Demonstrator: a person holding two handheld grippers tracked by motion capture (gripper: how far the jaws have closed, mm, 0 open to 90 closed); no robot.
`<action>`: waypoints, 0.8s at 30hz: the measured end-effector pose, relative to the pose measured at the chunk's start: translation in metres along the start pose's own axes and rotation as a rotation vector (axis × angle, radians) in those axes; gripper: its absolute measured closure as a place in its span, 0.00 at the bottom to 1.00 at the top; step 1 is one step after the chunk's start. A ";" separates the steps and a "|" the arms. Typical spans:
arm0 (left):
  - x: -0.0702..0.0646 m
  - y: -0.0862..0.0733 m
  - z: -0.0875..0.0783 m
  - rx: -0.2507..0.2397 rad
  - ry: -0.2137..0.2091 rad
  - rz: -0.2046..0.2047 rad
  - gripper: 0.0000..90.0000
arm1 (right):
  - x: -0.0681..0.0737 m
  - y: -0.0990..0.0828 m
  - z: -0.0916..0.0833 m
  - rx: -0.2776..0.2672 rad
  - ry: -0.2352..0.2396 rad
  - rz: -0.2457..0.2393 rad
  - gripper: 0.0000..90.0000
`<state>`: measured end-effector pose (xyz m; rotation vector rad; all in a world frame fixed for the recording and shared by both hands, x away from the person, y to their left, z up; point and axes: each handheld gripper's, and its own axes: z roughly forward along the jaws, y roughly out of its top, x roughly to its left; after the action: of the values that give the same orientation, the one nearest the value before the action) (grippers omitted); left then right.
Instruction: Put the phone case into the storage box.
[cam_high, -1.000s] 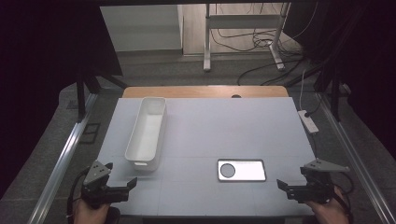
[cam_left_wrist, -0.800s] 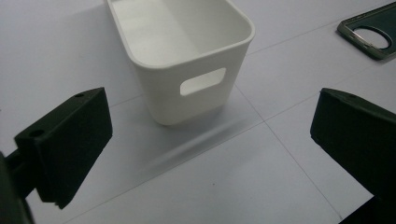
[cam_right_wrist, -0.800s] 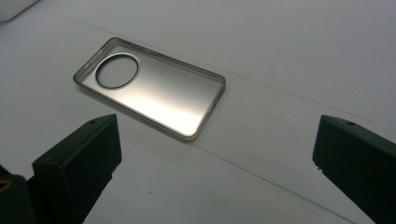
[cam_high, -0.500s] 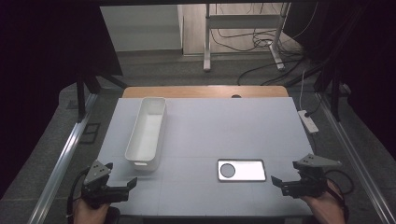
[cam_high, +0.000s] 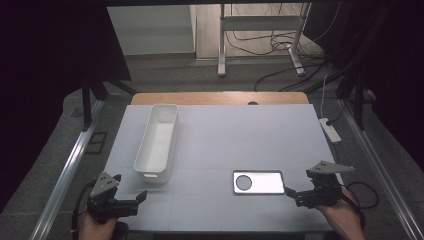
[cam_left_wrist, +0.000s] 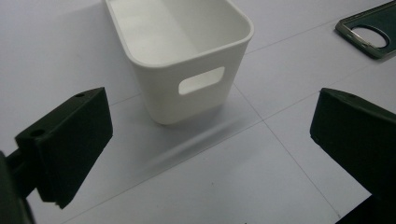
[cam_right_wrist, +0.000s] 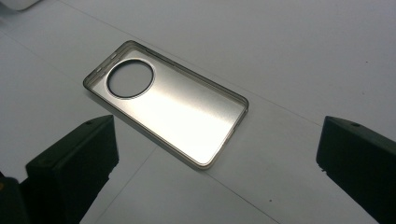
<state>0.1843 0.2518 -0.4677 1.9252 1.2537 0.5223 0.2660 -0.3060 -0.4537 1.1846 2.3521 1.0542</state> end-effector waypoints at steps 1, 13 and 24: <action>0.000 0.000 0.000 0.000 0.000 0.001 0.00 | 0.000 0.001 0.001 0.006 0.004 0.000 0.00; 0.000 0.000 0.000 0.002 0.000 0.006 0.00 | 0.005 0.010 0.013 0.022 0.031 -0.017 0.00; -0.001 0.000 0.000 0.002 -0.001 0.008 0.00 | 0.007 0.020 0.024 0.038 0.034 -0.027 0.00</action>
<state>0.1845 0.2511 -0.4678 1.9324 1.2469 0.5243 0.2860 -0.2810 -0.4545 1.1534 2.4175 1.0329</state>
